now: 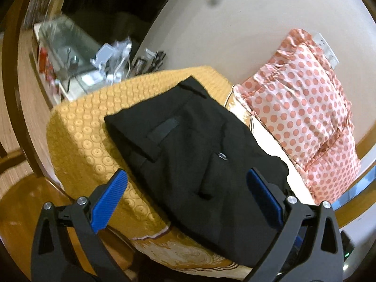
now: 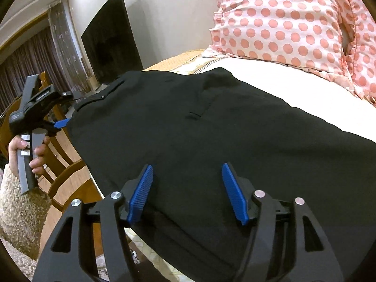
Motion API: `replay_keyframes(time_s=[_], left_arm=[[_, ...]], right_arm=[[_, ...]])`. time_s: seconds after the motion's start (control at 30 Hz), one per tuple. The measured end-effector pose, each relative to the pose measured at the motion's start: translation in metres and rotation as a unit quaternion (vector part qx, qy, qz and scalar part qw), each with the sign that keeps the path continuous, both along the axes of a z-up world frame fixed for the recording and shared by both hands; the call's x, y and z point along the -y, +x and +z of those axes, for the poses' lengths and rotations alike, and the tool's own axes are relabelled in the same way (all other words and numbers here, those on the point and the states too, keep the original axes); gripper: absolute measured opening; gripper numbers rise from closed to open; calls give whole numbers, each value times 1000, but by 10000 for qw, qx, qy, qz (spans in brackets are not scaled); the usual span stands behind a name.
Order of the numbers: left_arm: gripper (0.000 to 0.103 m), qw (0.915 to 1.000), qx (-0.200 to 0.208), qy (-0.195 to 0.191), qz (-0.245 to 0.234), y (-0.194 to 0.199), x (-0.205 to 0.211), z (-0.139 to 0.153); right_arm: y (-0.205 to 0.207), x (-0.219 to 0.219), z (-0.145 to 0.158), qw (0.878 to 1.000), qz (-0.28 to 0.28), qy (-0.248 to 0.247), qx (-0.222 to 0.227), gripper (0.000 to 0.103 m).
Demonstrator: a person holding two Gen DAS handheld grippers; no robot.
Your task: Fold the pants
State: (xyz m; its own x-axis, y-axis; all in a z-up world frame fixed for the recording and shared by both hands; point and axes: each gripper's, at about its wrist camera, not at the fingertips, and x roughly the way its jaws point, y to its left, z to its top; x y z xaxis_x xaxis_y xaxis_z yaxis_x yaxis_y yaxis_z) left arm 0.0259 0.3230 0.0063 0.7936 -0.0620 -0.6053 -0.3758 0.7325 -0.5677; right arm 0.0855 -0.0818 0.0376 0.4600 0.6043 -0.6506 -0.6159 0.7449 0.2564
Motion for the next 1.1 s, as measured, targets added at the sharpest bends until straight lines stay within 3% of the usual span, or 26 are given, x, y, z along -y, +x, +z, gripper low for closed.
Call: replay_keyframes(time_s=[0.33,0.5,0.6,0.77,0.87,1.0,1.1], left_arm=[[100,9995,103,-268,-147,8,4,0],[96,9951,423,-782,-424,3,6,2],[85,9914,193,-1193,-495,2,7,-10],[84,9896,102,-1330,-542,-4,18,-10],[84,9915,101,-1151,-594,4,24,-8],[77,9959,82,-837,-321,15,15,-6],[77,9957,98,-916,-48,21,2,-9]], right_arm=[[6,-2,-5,9999,-7,143,-88,65],[7,-2,-6,9997,-15,209,-125,66],[7,-2,-6,9997,-17,210,-124,66],[9,0,-6,9996,-64,228,-126,67],[10,-1,-6,9995,-83,243,-167,67],[8,1,-6,9995,-112,261,-153,68],[8,6,-6,9993,-185,310,-122,68]])
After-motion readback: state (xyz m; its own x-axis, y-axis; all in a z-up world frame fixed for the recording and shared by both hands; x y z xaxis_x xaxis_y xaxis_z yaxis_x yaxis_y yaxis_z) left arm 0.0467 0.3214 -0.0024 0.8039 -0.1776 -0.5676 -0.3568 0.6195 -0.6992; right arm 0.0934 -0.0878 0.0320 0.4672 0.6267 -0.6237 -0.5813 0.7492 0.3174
